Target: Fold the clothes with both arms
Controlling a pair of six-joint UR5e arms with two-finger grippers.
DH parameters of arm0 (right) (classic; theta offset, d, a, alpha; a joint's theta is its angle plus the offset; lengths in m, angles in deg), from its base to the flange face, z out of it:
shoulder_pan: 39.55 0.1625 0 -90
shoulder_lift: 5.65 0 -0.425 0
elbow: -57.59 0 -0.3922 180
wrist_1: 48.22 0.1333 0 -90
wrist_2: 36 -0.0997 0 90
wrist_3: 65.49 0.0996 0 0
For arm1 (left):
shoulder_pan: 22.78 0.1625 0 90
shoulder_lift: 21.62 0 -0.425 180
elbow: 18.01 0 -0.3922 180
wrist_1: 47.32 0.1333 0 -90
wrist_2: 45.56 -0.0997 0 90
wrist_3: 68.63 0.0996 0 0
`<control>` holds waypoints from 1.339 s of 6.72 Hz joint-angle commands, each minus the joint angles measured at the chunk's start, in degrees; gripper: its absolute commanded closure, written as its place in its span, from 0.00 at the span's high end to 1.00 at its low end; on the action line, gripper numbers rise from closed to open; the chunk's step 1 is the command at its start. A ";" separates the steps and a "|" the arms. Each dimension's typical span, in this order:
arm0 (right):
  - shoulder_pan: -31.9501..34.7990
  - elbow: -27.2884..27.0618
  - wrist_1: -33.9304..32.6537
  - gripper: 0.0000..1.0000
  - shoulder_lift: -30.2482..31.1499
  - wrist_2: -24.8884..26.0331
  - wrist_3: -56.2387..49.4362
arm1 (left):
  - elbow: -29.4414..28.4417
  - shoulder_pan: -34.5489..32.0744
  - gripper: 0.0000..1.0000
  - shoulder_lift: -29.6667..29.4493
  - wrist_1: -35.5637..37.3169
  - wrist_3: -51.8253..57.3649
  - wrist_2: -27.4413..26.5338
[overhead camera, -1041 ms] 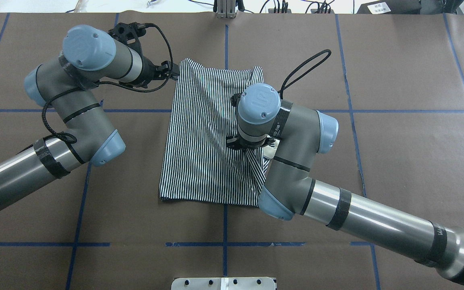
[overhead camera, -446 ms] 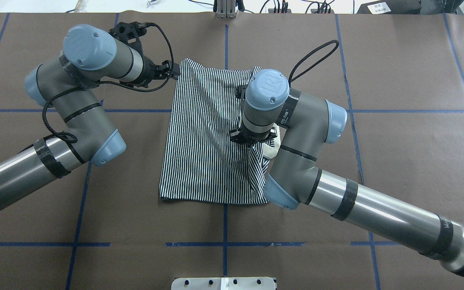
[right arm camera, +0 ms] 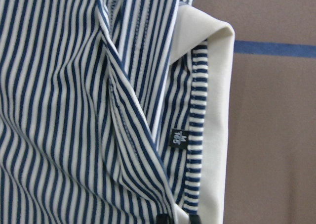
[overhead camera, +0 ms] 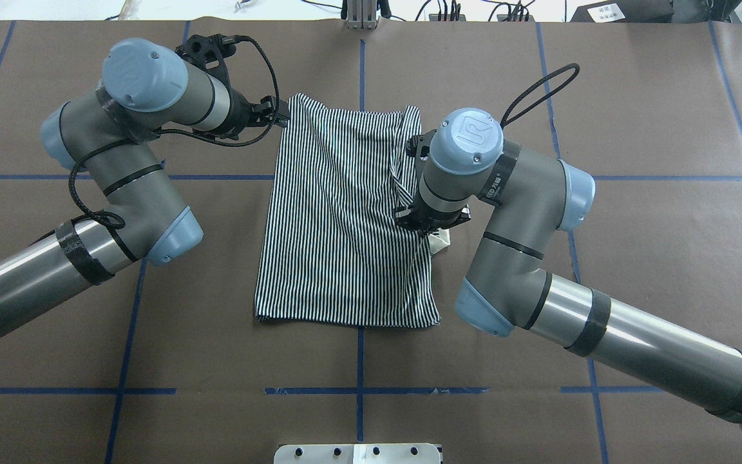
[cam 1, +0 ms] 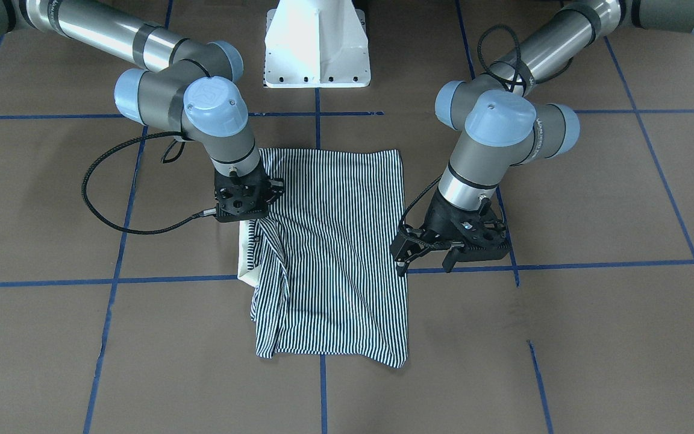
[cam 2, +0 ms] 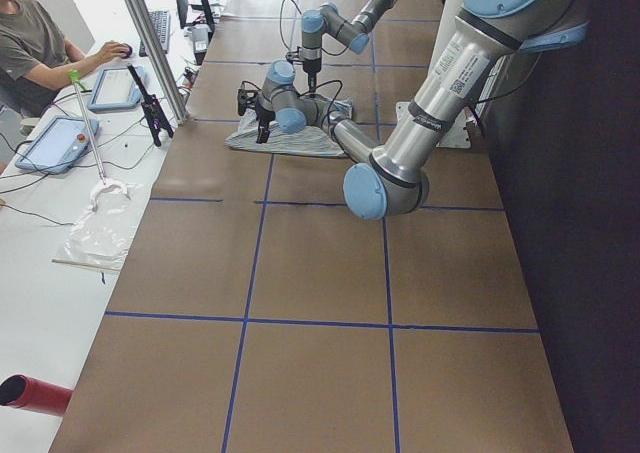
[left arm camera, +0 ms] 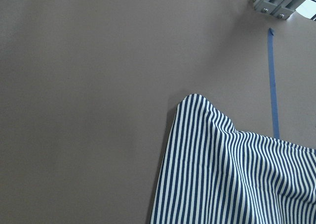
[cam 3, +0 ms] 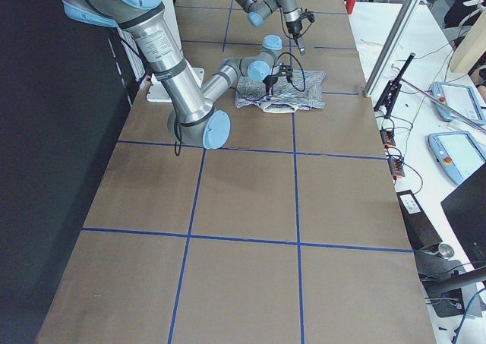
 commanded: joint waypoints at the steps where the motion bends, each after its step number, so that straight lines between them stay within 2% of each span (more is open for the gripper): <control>1: -0.23 -3.69 0.00 1.00 4.82 0.26 0.10 | -0.09 0.01 1.00 0.06 -0.09 0.02 0.00; 2: -0.23 -5.54 -0.08 1.00 6.07 -0.34 0.01 | -0.09 0.01 1.00 0.06 -0.09 0.02 0.00; 3: -0.49 -5.12 -2.35 1.00 3.64 0.08 0.01 | 0.00 0.01 1.00 0.06 -0.09 0.19 0.00; 4: 1.16 -0.16 -4.89 1.00 -3.78 0.35 -0.08 | 0.00 0.01 1.00 0.15 -0.87 0.28 0.00; 6: 4.33 14.84 -4.30 0.98 -16.36 2.27 -1.30 | -0.09 -0.08 1.00 0.41 -1.84 0.37 0.00; 7: 4.95 19.09 -2.21 0.90 -17.81 6.11 -4.53 | -0.09 -0.08 1.00 0.50 -1.85 0.46 0.00; 8: 5.48 22.53 0.85 0.87 -17.91 6.41 -5.43 | -0.18 -0.17 1.00 0.59 -2.37 1.15 0.00; 9: 5.92 23.00 0.80 0.87 -17.74 6.50 -7.96 | -0.26 -0.25 1.00 0.67 -2.63 1.16 0.00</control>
